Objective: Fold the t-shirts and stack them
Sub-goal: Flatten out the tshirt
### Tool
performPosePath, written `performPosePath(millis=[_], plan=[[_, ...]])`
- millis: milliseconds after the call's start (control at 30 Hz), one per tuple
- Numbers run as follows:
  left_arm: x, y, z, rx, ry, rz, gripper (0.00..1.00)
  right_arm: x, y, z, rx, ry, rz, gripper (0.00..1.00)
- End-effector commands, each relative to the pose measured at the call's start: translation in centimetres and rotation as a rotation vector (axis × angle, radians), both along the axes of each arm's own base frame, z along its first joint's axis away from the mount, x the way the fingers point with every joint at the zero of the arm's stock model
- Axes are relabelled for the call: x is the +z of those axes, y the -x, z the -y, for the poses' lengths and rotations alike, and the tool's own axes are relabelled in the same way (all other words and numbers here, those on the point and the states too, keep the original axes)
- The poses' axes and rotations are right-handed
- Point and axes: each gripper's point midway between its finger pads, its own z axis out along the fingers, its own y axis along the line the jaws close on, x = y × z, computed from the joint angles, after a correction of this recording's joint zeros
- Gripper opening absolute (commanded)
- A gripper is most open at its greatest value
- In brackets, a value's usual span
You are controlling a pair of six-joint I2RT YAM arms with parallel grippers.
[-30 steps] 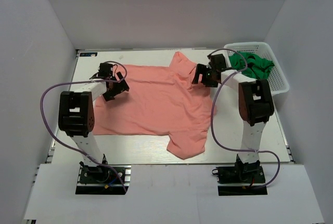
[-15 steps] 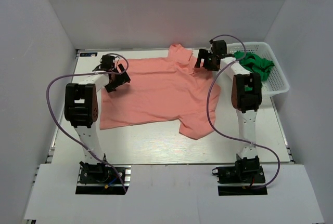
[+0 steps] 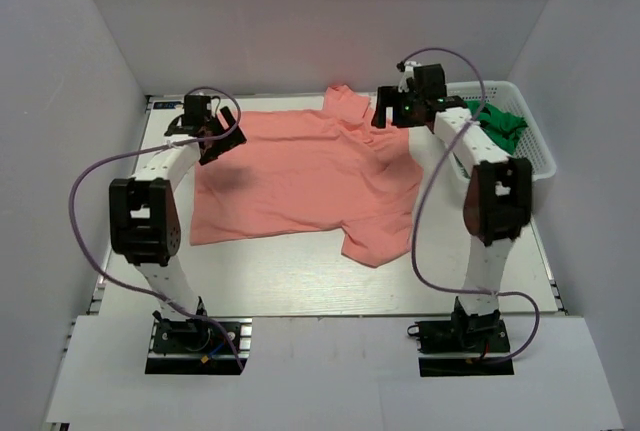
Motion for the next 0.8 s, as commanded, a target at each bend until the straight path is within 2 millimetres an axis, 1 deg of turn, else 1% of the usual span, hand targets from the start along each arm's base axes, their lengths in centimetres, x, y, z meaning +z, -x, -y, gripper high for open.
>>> performPosePath(millis=[0, 33, 67, 100, 133, 167, 200, 233, 267, 300, 333, 367, 400, 433, 467, 533, 567, 600, 633, 667, 700, 767], plan=[[6.3, 2.5, 0.7, 0.016, 0.063, 0.115, 1.0, 6.8, 5.1, -1.2, 0.048, -0.048, 0.102, 0.91], [5.0, 4.3, 0.7, 0.03, 0.072, 0.065, 1.0, 4.2, 8.4, -0.4, 0.007, -0.066, 0.008, 0.91], [5.1, 5.2, 0.7, 0.038, 0.079, 0.059, 1.0, 3.7, 9.9, -0.1, -0.009, -0.07, -0.023, 0.91], [5.2, 6.9, 0.5, 0.061, 0.086, 0.054, 1.0, 4.4, 12.5, 0.9, -0.064, -0.078, -0.028, 0.91], [5.1, 7.8, 0.5, 0.07, 0.093, 0.043, 1.0, 1.3, 15.4, 1.8, -0.088, -0.054, -0.126, 0.91], [4.8, 8.9, 0.4, 0.079, 0.099, 0.024, 1.0, 0.7, 16.7, 2.2, -0.115, -0.058, -0.155, 0.91], [4.6, 9.8, 0.3, 0.092, 0.098, 0.015, 1.0, 1.2, 18.2, 2.6, -0.144, -0.079, -0.164, 0.91], [4.5, 11.1, 0.0, 0.107, 0.095, 0.009, 1.0, -1.8, 22.1, 3.2, -0.147, -0.066, -0.263, 0.91], [4.2, 12.5, 0.0, 0.116, 0.102, -0.006, 1.0, -2.9, 25.2, 3.7, -0.165, -0.077, -0.312, 0.91], [3.4, 12.9, 0.0, 0.117, 0.1, -0.024, 1.0, -2.9, 25.3, 3.6, -0.173, -0.085, -0.314, 0.91], [3.9, 13.7, 0.3, 0.119, 0.123, -0.018, 1.0, -5.4, 27.7, 4.1, -0.181, -0.071, -0.388, 0.89], [3.9, 14.2, 0.6, 0.117, 0.144, -0.02, 1.0, -5.4, 28.2, 4.1, -0.196, -0.088, -0.388, 0.89], [3.1, 15.0, 0.7, 0.111, 0.151, -0.031, 1.0, -5.9, 28.7, 4.2, -0.198, -0.091, -0.395, 0.89], [3.1, 15.3, 0.9, 0.102, 0.161, -0.022, 1.0, -6.3, 28.8, 4.2, -0.204, -0.102, -0.379, 0.86], [3.1, 15.9, 1.2, 0.094, 0.183, -0.016, 1.0, -7.1, 29.6, 4.2, -0.199, -0.106, -0.396, 0.84], [3.1, 16.1, 1.2, 0.094, 0.183, -0.015, 1.0, -7.5, 29.1, 3.7, -0.17, -0.131, -0.355, 0.81], [3.1, 16.4, 1.4, 0.087, 0.191, -0.015, 1.0, -7.7, 29.3, 3.3, -0.15, -0.15, -0.36, 0.78], [2.9, 16.6, 1.4, 0.088, 0.19, -0.025, 1.0, -8.6, 30.0, 3.4, -0.146, -0.143, -0.378, 0.76], [2.8, 16.8, 1.4, 0.088, 0.189, -0.034, 1.0, -9.2, 30.0, 3.4, -0.137, -0.135, -0.384, 0.69], [3.0, 16.8, 1.2, 0.096, 0.181, -0.024, 1.0, -9.6, 30.3, 3.3, -0.127, -0.131, -0.397, 0.65], [3.1, 17.0, 1.0, 0.102, 0.174, -0.025, 1.0, -10.6, 31.0, 3.5, -0.129, -0.118, -0.429, 0.63], [3.4, 17.0, 1.0, 0.101, 0.175, -0.015, 1.0, -11.2, 31.0, 3.6, -0.137, -0.114, -0.418, 0.61]])
